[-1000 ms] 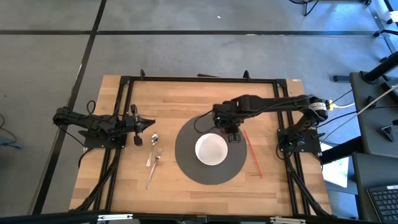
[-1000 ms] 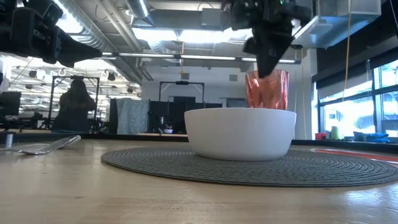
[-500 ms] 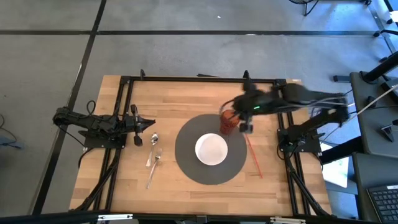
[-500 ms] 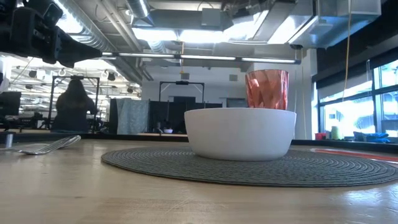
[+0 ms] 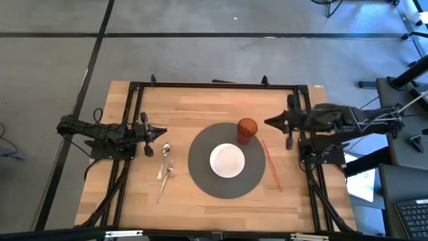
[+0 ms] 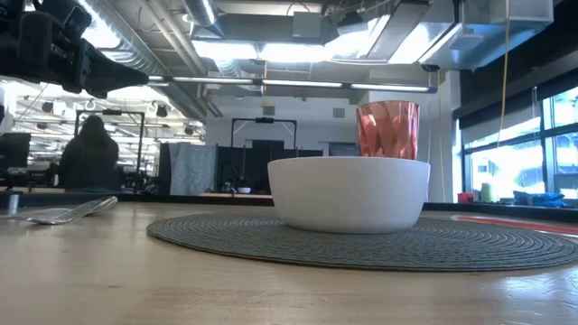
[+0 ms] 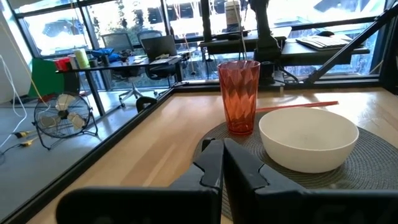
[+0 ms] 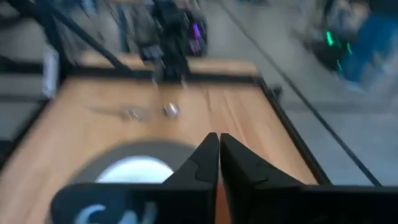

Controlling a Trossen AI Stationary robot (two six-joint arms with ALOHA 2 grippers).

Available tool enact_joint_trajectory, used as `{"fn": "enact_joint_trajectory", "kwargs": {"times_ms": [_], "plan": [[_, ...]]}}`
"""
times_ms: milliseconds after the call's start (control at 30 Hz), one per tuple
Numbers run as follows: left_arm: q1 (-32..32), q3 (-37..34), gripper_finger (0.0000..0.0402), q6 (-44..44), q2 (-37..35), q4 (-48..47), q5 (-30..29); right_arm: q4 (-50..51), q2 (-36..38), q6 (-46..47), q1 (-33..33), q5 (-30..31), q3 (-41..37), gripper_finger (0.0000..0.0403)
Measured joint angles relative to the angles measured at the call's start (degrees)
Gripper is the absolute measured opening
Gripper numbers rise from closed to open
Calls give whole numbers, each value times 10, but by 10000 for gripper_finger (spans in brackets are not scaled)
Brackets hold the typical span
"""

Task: Pick & Place Utensil
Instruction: Put the orange straw into the orange cup

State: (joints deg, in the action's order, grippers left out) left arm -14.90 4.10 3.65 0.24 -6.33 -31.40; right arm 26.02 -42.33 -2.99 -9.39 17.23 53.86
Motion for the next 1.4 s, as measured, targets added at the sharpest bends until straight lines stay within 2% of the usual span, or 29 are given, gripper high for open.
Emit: {"fn": "enact_joint_trajectory", "kwargs": {"times_ms": [167, 300, 400, 567, 667, 833, 1400], "plan": [[0, 0, 6, 0, 0, 0, 0, -154, 93, -21, 2, -88, -147, 6], [0, 0, 6, 6, 0, 0, -1, -242, 150, -27, 2, -130, -246, 10], [0, 0, 6, 14, 0, 0, -1, -295, 180, -33, 2, -138, -315, 5], [0, 0, 6, 8, 0, 0, -1, -332, 211, -48, 2, -138, -383, 10], [0, 0, 6, 7, 0, 0, -1, -346, 216, -53, 2, -139, -408, 14], [0, 0, 6, 19, 0, 0, -6, -349, 216, -50, 2, -139, -409, 4], [0, 0, 6, 5, 0, -3, -5, -335, 215, -48, 2, -144, -443, 12]]}}
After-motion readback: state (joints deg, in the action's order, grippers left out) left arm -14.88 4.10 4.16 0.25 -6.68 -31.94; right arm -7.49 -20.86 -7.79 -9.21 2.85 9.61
